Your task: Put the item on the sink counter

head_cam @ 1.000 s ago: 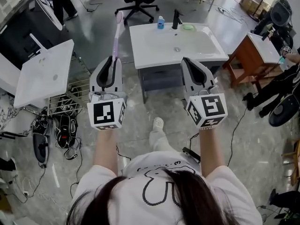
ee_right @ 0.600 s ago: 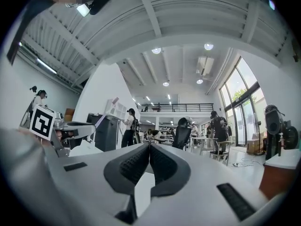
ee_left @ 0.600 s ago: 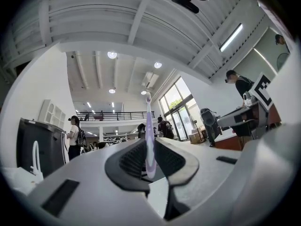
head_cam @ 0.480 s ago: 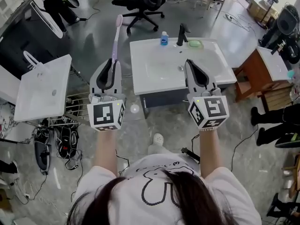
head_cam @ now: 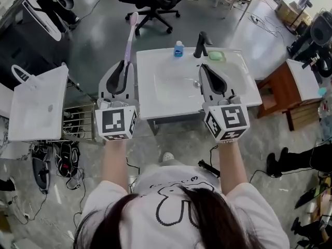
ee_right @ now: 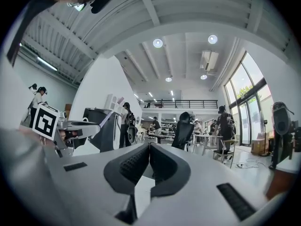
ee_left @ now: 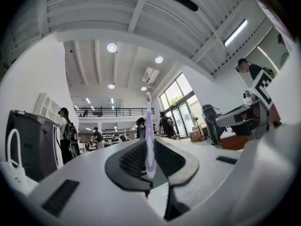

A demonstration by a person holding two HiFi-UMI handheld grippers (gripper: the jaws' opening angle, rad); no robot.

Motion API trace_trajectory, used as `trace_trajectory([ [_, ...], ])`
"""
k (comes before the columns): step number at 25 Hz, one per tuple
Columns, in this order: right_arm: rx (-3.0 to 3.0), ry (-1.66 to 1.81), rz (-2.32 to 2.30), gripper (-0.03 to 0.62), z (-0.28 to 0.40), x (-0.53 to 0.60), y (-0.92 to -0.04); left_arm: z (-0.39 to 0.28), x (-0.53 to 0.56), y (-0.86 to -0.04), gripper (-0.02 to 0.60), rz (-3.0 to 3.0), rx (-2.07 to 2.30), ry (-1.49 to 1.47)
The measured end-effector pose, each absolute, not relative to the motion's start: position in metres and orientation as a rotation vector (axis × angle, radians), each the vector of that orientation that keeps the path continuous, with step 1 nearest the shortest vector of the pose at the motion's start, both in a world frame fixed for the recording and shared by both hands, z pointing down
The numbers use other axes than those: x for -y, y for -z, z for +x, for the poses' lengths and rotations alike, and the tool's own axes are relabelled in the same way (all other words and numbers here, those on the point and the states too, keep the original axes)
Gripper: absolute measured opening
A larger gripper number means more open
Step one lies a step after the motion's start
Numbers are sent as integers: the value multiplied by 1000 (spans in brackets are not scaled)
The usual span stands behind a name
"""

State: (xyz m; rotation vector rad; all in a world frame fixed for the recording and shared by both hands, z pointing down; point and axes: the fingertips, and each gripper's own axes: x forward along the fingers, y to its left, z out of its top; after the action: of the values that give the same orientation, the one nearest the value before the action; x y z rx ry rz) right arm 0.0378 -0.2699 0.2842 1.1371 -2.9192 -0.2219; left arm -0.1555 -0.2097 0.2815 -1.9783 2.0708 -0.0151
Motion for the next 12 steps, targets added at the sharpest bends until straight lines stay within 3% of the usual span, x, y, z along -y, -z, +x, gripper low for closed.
trace_trajectory([
  [12, 2878, 127, 1192, 29, 29, 310, -307, -173, 259, -311, 64, -2065, -2078, 104],
])
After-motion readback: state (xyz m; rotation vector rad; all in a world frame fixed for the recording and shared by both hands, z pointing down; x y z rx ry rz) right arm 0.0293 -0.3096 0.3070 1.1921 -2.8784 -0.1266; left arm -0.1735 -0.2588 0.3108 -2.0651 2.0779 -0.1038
